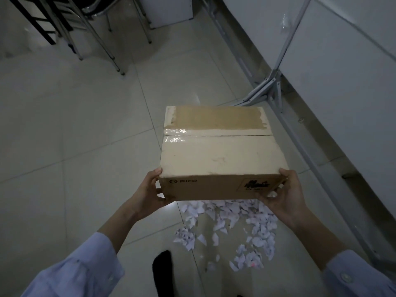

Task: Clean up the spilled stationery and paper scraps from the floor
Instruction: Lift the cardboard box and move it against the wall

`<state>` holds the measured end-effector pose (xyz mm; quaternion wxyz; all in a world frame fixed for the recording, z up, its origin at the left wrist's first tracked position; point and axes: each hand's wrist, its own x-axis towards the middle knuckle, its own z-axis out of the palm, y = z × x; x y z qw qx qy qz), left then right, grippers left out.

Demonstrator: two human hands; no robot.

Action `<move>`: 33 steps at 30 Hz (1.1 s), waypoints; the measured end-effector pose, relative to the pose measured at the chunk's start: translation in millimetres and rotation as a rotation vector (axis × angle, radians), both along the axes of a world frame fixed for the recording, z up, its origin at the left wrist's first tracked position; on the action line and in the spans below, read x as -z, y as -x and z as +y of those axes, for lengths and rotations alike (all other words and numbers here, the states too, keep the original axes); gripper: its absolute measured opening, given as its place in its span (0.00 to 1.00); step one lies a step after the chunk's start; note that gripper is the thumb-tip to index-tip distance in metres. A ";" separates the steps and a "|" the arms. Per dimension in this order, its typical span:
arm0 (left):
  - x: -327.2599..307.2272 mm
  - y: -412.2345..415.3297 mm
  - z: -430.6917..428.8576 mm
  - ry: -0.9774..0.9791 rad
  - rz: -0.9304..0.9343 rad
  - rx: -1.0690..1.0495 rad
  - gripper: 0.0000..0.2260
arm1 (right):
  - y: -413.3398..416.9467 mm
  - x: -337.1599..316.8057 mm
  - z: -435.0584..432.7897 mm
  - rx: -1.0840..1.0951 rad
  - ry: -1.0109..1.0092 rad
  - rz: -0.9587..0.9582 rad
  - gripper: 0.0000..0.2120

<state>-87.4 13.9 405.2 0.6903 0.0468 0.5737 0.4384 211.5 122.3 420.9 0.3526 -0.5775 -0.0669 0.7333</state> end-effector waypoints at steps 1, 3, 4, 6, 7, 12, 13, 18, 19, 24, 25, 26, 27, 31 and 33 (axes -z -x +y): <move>-2.0 16.1 5.0 0.000 -0.003 0.008 0.40 | 14.1 0.3 2.3 0.026 0.002 0.006 0.09; -5.6 39.0 13.6 -0.004 -0.001 0.019 0.37 | 33.8 -2.5 4.0 0.055 0.006 0.035 0.09; -7.3 55.6 18.3 -0.003 -0.003 0.033 0.37 | 48.2 -2.7 5.3 0.067 0.000 0.053 0.09; -10.9 82.9 25.9 -0.006 0.012 0.064 0.39 | 72.5 0.2 7.0 0.099 0.005 0.059 0.08; -12.8 93.4 29.9 -0.007 0.015 0.077 0.40 | 81.8 1.4 7.1 0.125 0.010 0.065 0.07; -27.8 153.9 56.9 -0.022 0.027 0.139 0.39 | 138.2 -4.8 12.9 0.201 0.003 0.065 0.08; -29.7 160.5 61.8 -0.024 0.032 0.151 0.39 | 144.1 -5.8 14.7 0.216 -0.004 0.062 0.08; -33.5 186.1 89.5 -0.021 0.053 0.166 0.41 | 175.6 -18.3 32.4 0.272 -0.038 0.054 0.07; -32.9 188.9 95.7 -0.021 0.048 0.170 0.41 | 178.7 -19.0 37.3 0.283 -0.041 0.040 0.07; -19.2 197.7 137.8 0.003 0.037 0.180 0.40 | 186.9 -16.6 72.9 0.298 -0.063 -0.094 0.05; -14.5 201.2 152.1 0.008 0.041 0.181 0.40 | 190.1 -14.2 86.9 0.288 -0.060 -0.120 0.06; -10.4 203.8 160.7 0.015 0.047 0.180 0.41 | 192.8 -12.4 96.0 0.279 -0.057 -0.135 0.06; -6.4 206.7 171.0 0.022 0.052 0.179 0.41 | 195.6 -9.5 106.3 0.268 -0.047 -0.137 0.06; 9.3 221.8 223.7 0.040 0.050 0.184 0.40 | 205.3 10.5 156.8 0.266 -0.010 -0.178 0.03; 11.6 226.8 243.7 0.037 0.061 0.201 0.40 | 209.1 16.6 175.4 0.265 -0.021 -0.207 0.04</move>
